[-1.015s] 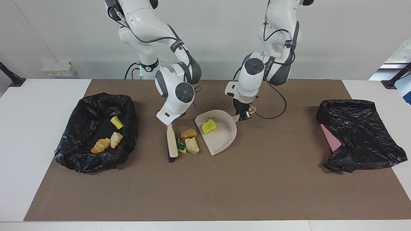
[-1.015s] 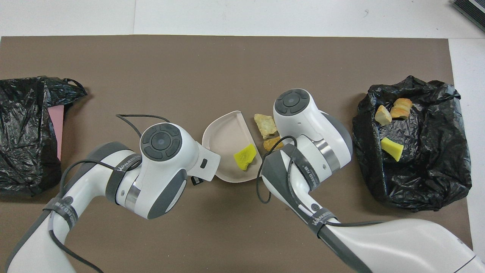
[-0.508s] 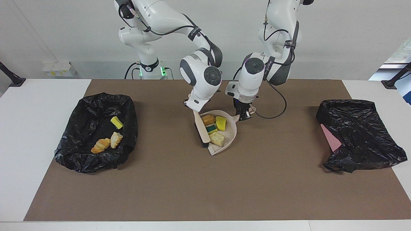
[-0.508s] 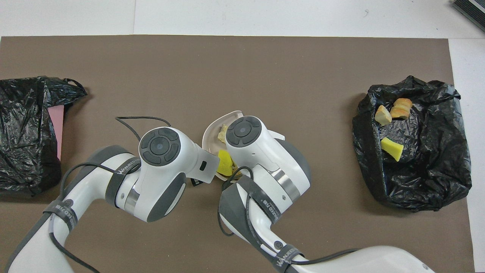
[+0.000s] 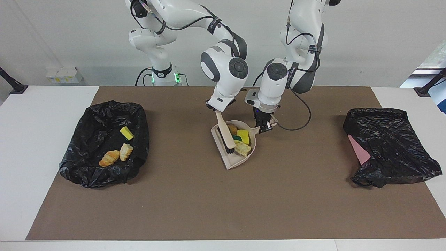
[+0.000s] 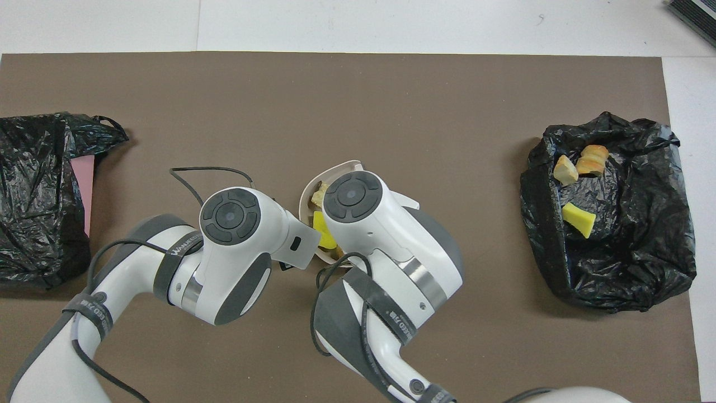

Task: Sweep and dump trash in bin
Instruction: 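Sweep the sponge pieces into the dustpan with the right gripper, then carry the loaded dustpan with the left gripper toward the nearby trash bag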

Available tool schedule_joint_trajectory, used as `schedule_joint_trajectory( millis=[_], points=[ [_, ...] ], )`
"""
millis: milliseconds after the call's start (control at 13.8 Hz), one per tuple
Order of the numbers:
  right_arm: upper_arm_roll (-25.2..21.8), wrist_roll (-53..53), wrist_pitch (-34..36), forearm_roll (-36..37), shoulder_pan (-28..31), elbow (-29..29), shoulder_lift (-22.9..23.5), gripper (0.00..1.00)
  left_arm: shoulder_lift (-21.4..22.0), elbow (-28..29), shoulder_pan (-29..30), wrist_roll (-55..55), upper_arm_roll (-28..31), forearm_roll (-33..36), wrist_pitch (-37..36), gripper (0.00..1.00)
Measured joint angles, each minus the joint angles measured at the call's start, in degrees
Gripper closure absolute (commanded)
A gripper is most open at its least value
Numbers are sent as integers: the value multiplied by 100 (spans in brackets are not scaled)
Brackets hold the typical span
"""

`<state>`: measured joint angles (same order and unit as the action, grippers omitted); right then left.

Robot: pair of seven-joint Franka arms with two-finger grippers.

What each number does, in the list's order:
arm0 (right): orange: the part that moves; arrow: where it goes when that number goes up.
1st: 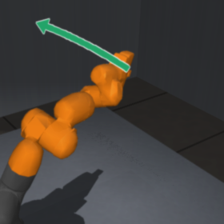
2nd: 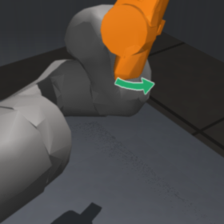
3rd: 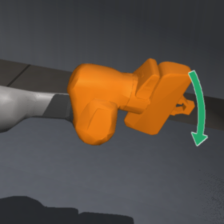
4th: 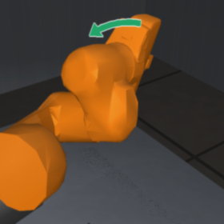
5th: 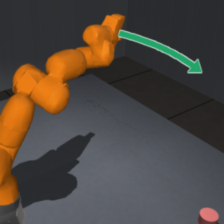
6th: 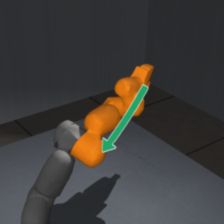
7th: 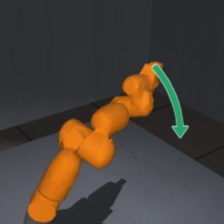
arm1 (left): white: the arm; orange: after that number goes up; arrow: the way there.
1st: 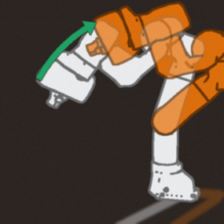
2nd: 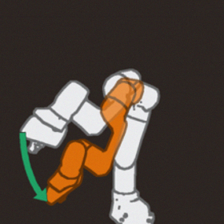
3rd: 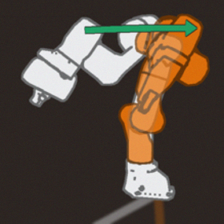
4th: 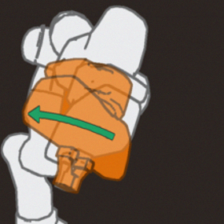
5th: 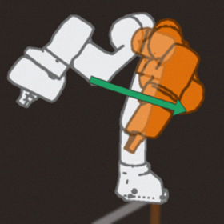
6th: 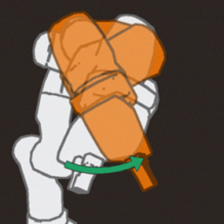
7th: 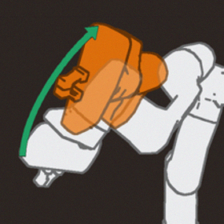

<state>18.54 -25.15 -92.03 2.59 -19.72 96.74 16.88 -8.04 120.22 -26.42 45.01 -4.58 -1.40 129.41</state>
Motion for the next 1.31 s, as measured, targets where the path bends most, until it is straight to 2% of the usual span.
schedule_joint_trajectory(
  millis=[218,508,798,943,1305],
  points=[
    [-11,-301,219,-263,177,7,-324,100,-23,-9,509,789,18,-81,22,100],
    [33,-991,186,-395,-34,235,-491,100,-33,-138,1014,1320,46,-119,-83,100],
    [49,-1582,-1114,-1088,-474,1426,-1069,100,-32,-760,1329,1552,59,-119,-683,100],
    [53,-1859,-1456,-1296,-821,2046,-1398,100,-28,-1083,1612,1819,67,-119,-911,100],
    [61,-2630,-2088,-1348,-1784,2853,-1551,100,-27,-1768,2179,2354,82,-119,-1482,100]
  ],
)
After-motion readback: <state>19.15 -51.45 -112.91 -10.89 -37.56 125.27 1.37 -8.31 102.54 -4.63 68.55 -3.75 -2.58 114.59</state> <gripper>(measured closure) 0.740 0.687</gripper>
